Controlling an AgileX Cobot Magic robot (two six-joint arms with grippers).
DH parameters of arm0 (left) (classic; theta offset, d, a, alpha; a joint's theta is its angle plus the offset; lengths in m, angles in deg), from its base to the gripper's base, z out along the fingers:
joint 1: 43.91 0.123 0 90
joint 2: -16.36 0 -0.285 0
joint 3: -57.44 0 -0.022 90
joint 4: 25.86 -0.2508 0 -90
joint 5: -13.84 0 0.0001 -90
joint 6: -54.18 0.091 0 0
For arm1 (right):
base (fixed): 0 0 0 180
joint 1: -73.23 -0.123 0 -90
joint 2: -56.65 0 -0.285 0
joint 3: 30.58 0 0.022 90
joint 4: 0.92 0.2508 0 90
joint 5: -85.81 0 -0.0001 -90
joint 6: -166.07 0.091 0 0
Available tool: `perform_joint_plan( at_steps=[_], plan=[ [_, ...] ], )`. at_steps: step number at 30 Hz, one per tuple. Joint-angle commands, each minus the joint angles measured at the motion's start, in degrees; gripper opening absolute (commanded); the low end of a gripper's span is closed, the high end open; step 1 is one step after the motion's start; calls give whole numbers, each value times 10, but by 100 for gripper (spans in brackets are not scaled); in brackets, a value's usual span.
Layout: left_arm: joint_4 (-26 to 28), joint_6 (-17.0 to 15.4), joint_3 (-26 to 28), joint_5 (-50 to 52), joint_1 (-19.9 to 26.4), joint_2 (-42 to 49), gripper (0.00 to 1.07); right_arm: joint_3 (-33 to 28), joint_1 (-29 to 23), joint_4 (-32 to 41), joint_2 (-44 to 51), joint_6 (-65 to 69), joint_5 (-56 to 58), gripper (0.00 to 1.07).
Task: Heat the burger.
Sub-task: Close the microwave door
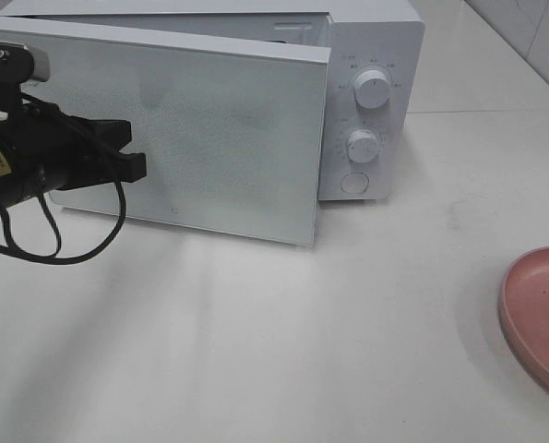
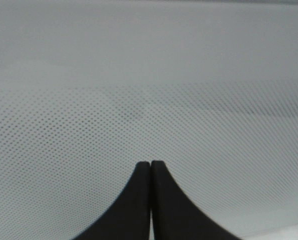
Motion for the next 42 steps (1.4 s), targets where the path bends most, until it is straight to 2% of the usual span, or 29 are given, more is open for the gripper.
perform_joint_plan(
  at_steps=[1,3,5,8,15,18,21,23,36,42],
  plan=[
    [38,12,28,-4,-28,-14,0,-1,2,-1,16,-5,-6,76],
    [41,13,34,-5,-34,-18,0,-1,2,-1,16,-5,-6,76],
    [56,13,69,-15,-57,-38,0,-1,2,-1,16,-5,-6,76],
    [63,14,79,-22,-61,-43,0,-1,2,-1,16,-5,-6,76],
    [123,34,143,-34,-99,-82,0,-1,2,-1,16,-5,-6,76],
    [132,45,165,-41,-110,-96,0,-1,2,-1,16,-5,-6,76],
    [135,47,172,-46,-112,-101,0,-1,2,-1,16,-5,-6,76],
    [143,49,205,-65,-117,-124,0,-1,2,-1,16,-5,-6,76],
    [162,49,267,-85,-117,-164,0,-1,2,-1,16,-5,-6,76],
    [179,56,318,-94,-117,-189,0,-1,2,-1,16,-5,-6,76]
  ],
)
